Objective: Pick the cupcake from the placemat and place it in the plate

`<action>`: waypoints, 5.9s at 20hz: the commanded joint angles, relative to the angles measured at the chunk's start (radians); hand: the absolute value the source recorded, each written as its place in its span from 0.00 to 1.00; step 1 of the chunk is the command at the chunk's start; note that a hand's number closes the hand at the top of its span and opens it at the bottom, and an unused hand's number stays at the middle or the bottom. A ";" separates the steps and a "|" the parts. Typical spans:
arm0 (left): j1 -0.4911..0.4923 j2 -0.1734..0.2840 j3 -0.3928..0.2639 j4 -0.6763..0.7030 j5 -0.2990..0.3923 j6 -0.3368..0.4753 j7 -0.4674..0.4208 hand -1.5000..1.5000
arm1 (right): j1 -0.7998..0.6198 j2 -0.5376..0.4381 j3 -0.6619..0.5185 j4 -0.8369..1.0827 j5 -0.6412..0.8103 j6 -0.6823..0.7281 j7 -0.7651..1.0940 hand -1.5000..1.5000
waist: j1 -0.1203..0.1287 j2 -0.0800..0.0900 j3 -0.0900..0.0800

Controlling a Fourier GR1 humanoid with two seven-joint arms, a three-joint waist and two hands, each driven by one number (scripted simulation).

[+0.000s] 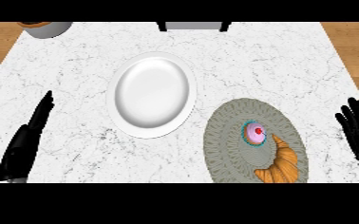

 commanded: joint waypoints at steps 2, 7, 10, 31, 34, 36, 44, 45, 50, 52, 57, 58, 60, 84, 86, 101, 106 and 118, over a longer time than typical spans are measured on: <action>-0.002 -0.023 0.008 0.048 0.000 -0.039 -0.040 0.50 | -0.078 -0.131 -0.045 0.016 -0.004 0.075 0.222 0.00 | 0.005 0.002 0.001; 0.025 -0.025 0.027 0.004 -0.022 -0.027 -0.028 0.50 | -0.160 -0.180 -0.008 0.078 -0.016 0.186 0.336 0.00 | 0.007 0.000 0.002; 0.025 -0.064 -0.001 -0.014 -0.056 -0.009 -0.016 0.50 | -0.282 -0.160 0.046 0.188 -0.010 0.243 0.380 0.00 | 0.014 0.002 0.002; -0.014 -0.142 0.120 0.025 -0.161 -0.111 0.016 0.50 | -0.476 0.087 0.149 0.544 0.220 0.583 0.358 0.00 | 0.003 0.000 0.002; 0.012 -0.153 0.147 -0.022 -0.161 -0.148 0.037 0.50 | -0.489 0.126 0.125 0.617 0.283 0.615 0.296 0.00 | 0.004 0.000 0.002; 0.053 -0.132 0.188 0.027 -0.150 -0.180 -0.058 0.50 | -0.426 0.098 0.107 0.617 0.284 0.644 0.261 0.00 | 0.003 0.000 0.002; 0.019 -0.163 0.238 -0.059 -0.206 -0.235 0.056 0.50 | -0.436 0.211 0.070 0.699 0.394 0.665 0.214 0.00 | 0.002 0.000 0.002; 0.054 -0.231 0.206 -0.039 -0.245 -0.194 0.014 0.50 | -0.461 0.224 0.063 0.701 0.410 0.678 0.226 0.00 | 0.002 0.000 0.002; 0.006 -0.228 0.256 0.028 -0.245 -0.235 -0.017 0.50 | -0.461 0.296 0.064 0.732 0.452 0.647 0.148 1.00 | 0.002 0.000 0.002; -0.044 -0.232 0.249 0.001 -0.266 -0.237 0.069 0.50 | -0.460 0.312 0.053 0.726 0.465 0.636 0.132 1.00 | 0.000 0.000 0.002; -0.041 -0.271 0.241 0.028 -0.296 -0.221 0.024 0.50 | -0.554 0.235 0.030 0.775 0.535 0.681 0.105 1.00 | 0.001 0.002 0.002; -0.012 -0.283 0.203 -0.082 -0.301 -0.216 0.106 0.50 | -0.616 0.242 0.069 0.885 0.624 0.630 0.052 1.00 | 0.023 0.004 0.004; -0.016 -0.249 0.222 -0.032 -0.289 -0.249 0.037 0.50 | -0.722 0.128 0.056 0.963 0.700 0.649 0.019 1.00 | 0.063 0.017 0.004; -0.004 -0.263 0.273 0.026 -0.295 -0.242 -0.001 0.50 | -1.108 0.151 -0.054 1.182 0.805 0.251 -0.485 1.00 | -0.007 -0.005 0.002; -0.001 -0.260 0.267 -0.020 -0.298 -0.248 0.036 0.50 | -1.144 0.127 -0.067 1.114 0.765 0.339 -0.473 1.00 | -0.006 -0.007 0.002; 0.001 -0.258 0.309 -0.004 -0.282 -0.294 0.007 0.50 | -1.241 0.531 0.126 0.883 0.833 0.422 -0.012 1.00 | 0.011 0.000 0.001; 0.000 -0.282 0.274 -0.052 -0.320 -0.283 0.056 0.50 | -1.302 0.585 0.165 1.093 0.844 0.391 -0.023 1.00 | 0.026 0.004 0.002; -0.089 -0.296 0.282 0.049 -0.332 -0.303 0.018 0.50 | -1.435 0.588 0.476 1.414 0.561 0.212 -0.018 1.00 | 0.059 0.014 0.001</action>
